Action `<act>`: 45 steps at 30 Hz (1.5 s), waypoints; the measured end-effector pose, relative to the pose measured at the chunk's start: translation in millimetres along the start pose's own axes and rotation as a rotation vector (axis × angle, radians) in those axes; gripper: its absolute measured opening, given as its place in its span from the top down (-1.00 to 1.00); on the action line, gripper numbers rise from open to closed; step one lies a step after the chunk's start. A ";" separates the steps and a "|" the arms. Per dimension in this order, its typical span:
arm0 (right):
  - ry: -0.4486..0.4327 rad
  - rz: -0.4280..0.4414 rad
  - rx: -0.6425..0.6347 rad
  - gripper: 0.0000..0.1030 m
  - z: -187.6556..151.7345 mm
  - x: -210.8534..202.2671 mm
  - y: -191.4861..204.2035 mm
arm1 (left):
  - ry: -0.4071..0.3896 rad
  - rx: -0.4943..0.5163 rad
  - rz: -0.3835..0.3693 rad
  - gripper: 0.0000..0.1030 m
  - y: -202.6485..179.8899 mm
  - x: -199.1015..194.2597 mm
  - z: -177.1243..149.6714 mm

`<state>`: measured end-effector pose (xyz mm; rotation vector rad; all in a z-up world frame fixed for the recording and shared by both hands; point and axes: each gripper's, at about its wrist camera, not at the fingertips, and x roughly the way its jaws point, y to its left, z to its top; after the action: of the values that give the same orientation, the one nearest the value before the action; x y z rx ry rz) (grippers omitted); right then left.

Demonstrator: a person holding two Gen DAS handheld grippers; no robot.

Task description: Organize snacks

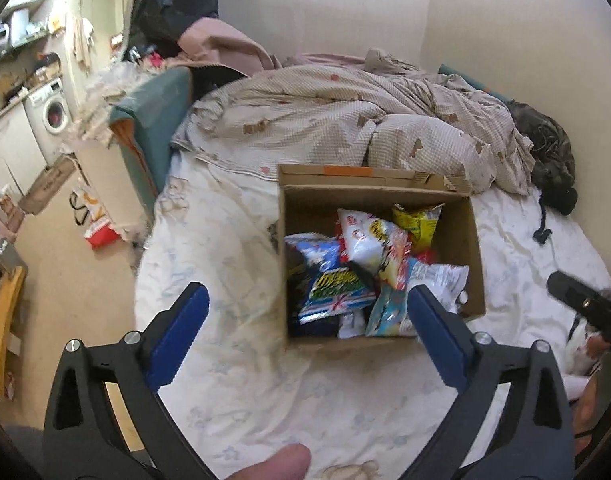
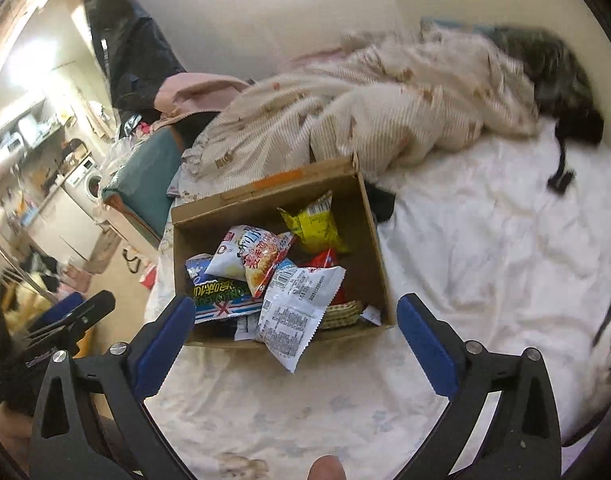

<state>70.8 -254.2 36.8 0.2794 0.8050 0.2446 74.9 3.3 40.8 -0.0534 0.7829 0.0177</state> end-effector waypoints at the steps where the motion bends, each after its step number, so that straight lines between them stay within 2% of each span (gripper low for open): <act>1: -0.016 -0.010 -0.022 -1.00 -3.5 -5.0 4.9 | -0.008 0.000 -0.004 -0.91 2.0 -5.8 -6.0; 8: -0.092 -0.059 -0.090 -1.00 -29.4 -28.8 24.8 | -0.052 -0.013 0.010 -1.00 14.3 -29.9 -35.2; 13: -0.120 -0.101 -0.113 -1.00 -54.4 -32.4 27.0 | -0.119 0.002 0.052 -1.00 20.2 -44.1 -58.4; 19: -0.131 -0.131 -0.143 -1.00 -71.8 -22.4 27.8 | -0.126 0.014 0.041 -1.00 17.6 -41.5 -65.0; 21: -0.129 -0.169 -0.139 -1.00 -74.2 -17.6 26.8 | -0.121 0.027 0.047 -1.00 15.4 -38.9 -66.5; 25: -0.129 -0.186 -0.152 -1.00 -74.0 -11.0 27.7 | -0.110 0.033 0.048 -1.00 13.3 -34.0 -70.0; 31: -0.095 -0.171 -0.140 -1.00 -76.6 -1.8 25.7 | -0.115 0.015 0.037 -1.00 15.8 -34.6 -71.9; 45: -0.122 -0.193 -0.183 -1.00 -78.6 -3.2 35.1 | -0.096 -0.027 0.031 -1.00 21.2 -28.7 -70.4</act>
<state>7.0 -210.5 -1.1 0.0431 0.6781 0.1177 4.2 20.8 10.3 -0.0653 0.6879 0.0599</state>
